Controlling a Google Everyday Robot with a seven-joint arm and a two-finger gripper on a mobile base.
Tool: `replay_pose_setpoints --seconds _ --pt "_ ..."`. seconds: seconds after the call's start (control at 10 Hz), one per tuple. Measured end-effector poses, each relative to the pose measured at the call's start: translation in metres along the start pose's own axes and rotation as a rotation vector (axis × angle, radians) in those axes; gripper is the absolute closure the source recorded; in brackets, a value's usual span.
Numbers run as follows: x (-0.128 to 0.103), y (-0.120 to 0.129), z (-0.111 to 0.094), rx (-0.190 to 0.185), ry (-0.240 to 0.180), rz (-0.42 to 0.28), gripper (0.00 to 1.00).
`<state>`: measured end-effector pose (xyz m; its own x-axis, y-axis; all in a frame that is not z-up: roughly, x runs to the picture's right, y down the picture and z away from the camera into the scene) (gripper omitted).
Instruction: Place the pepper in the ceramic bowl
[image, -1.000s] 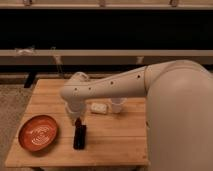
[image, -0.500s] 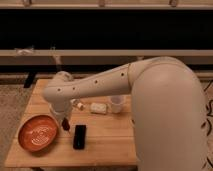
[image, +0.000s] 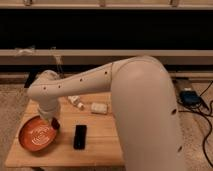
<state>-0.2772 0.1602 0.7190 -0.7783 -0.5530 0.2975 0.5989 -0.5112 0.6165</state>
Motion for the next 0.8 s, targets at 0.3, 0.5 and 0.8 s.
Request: replay_pose_setpoints --seconds 0.3,0.5,0.8 --pt "0.014 -0.017 0.009 0.006 -0.014 -0.058 0.77" --pt "0.017 -0.024 0.016 0.013 -0.035 -0.081 0.57" --pt "0.022 -0.040 0.035 0.023 -0.065 -0.124 0.26"
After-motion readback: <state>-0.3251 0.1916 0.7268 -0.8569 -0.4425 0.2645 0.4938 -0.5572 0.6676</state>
